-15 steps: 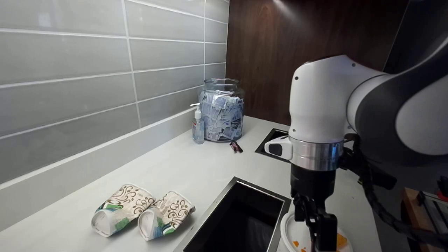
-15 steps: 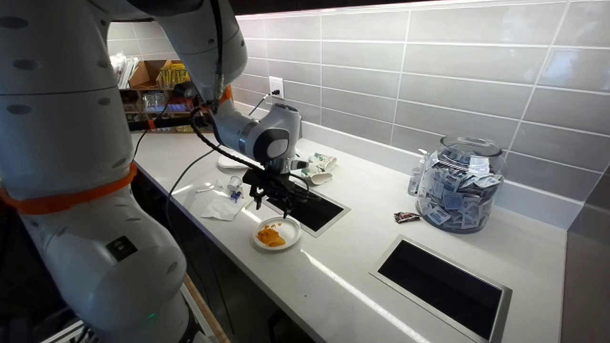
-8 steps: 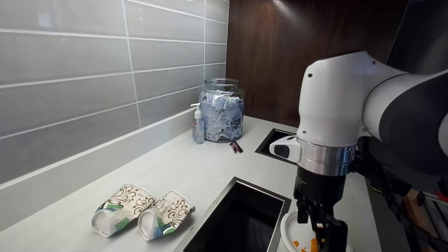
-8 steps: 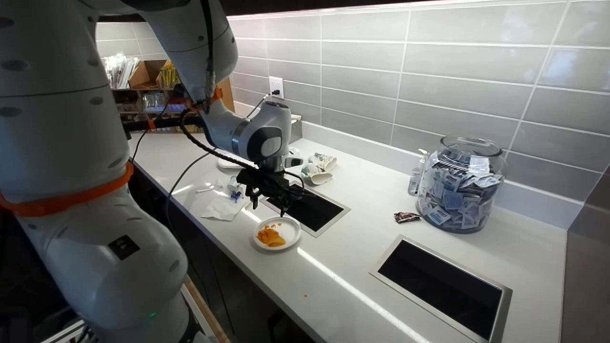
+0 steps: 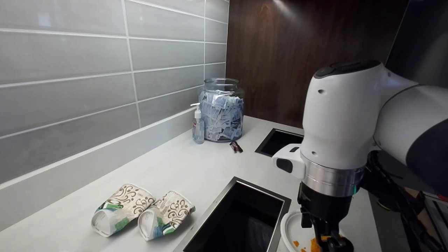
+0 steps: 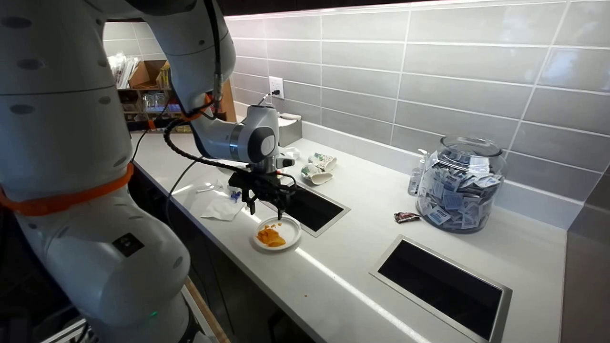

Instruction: Pour the snacks from the white plate into the left trash chute.

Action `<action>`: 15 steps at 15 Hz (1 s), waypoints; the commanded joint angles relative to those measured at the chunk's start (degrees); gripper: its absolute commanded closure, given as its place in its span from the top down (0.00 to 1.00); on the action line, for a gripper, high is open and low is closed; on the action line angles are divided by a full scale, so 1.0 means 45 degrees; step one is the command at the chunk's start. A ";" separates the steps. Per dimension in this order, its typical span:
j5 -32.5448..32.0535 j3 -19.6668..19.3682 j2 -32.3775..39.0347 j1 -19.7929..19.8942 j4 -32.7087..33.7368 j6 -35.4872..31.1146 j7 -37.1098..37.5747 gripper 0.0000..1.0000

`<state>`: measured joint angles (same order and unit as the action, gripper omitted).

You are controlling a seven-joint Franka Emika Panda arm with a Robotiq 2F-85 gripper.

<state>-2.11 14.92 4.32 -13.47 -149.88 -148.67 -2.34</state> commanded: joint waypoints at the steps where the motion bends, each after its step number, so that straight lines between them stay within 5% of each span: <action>1: -0.0737 -0.0073 0.0311 -0.0289 0.0001 -0.0406 0.1223 1.00; 9: -0.2842 -0.0642 0.1015 -0.0607 0.0047 -0.1660 0.3805 1.00; 14: -0.3734 -0.1168 0.1333 -0.0933 0.0141 -0.1991 0.4950 0.73; 15: -0.3850 -0.1244 0.1377 -0.0984 0.0181 -0.1963 0.5126 0.75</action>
<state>-16.32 11.10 9.13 -16.26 -149.64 -156.26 16.58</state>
